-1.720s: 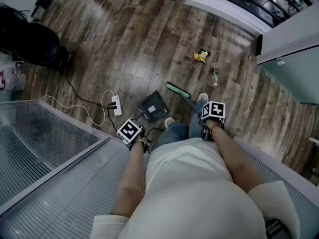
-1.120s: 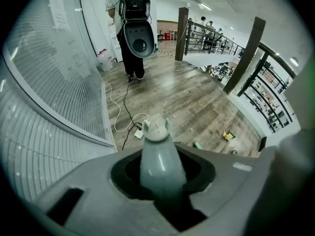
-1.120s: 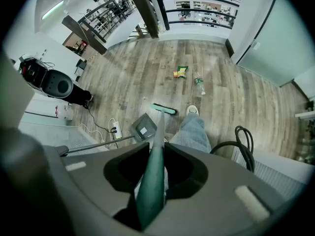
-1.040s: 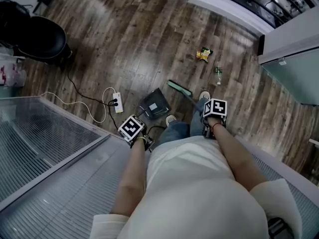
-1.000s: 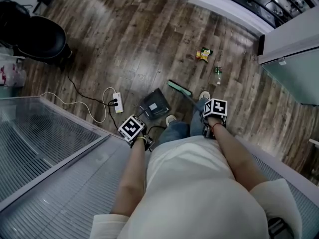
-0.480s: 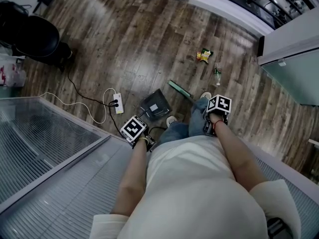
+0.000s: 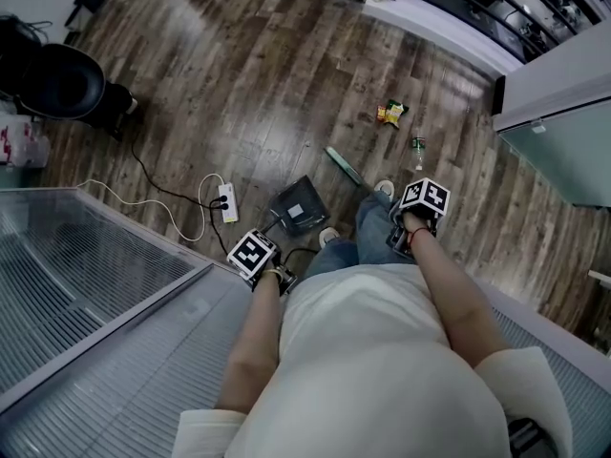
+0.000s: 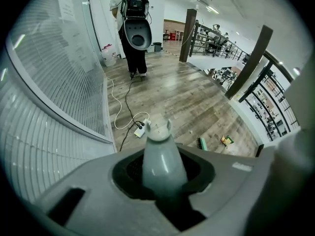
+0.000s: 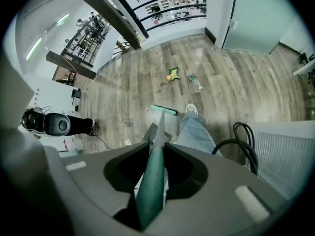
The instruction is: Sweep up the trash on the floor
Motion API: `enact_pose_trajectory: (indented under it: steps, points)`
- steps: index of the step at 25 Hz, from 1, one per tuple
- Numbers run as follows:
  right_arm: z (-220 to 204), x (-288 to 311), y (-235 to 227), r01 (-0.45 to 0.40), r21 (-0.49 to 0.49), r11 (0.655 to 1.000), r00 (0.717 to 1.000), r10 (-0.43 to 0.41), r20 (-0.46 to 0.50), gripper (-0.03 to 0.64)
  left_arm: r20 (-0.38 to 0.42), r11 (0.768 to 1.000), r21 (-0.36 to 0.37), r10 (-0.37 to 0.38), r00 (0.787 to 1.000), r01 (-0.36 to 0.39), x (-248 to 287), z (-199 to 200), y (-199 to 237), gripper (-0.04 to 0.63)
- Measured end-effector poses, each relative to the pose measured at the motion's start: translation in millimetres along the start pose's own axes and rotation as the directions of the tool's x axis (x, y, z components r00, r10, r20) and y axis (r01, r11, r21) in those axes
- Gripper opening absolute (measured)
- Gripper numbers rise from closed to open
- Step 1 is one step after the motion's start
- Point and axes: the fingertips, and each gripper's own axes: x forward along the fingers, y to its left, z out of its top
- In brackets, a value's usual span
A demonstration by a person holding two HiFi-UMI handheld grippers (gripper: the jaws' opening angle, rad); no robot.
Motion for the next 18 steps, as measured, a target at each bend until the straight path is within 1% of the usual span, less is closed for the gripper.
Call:
enact_pose_trajectory:
  steps: [5, 9, 14, 18]
  points:
    - [18, -6, 21, -0.041, -0.003, 0.999, 0.999, 0.041, 0.031, 0.101, 0.014, 0.999, -0.048, -0.015, 1.000, 0.015, -1, 13, 0, 0.087]
    - [36, -6, 42, -0.062, -0.023, 0.998, 0.997, 0.063, 0.050, 0.101, 0.038, 0.996, -0.080, -0.027, 0.999, 0.030, 0, 30, -7, 0.087]
    - [60, 3, 62, -0.056, -0.052, 0.997, 0.996, 0.059, 0.072, 0.101, 0.064, 0.991, -0.127, -0.028, 0.998, 0.036, 9, 52, -16, 0.087]
    - [83, 10, 74, -0.029, -0.091, 0.995, 0.997, 0.036, 0.074, 0.101, 0.074, 0.987, -0.157, -0.020, 0.997, 0.031, 15, 68, -26, 0.087]
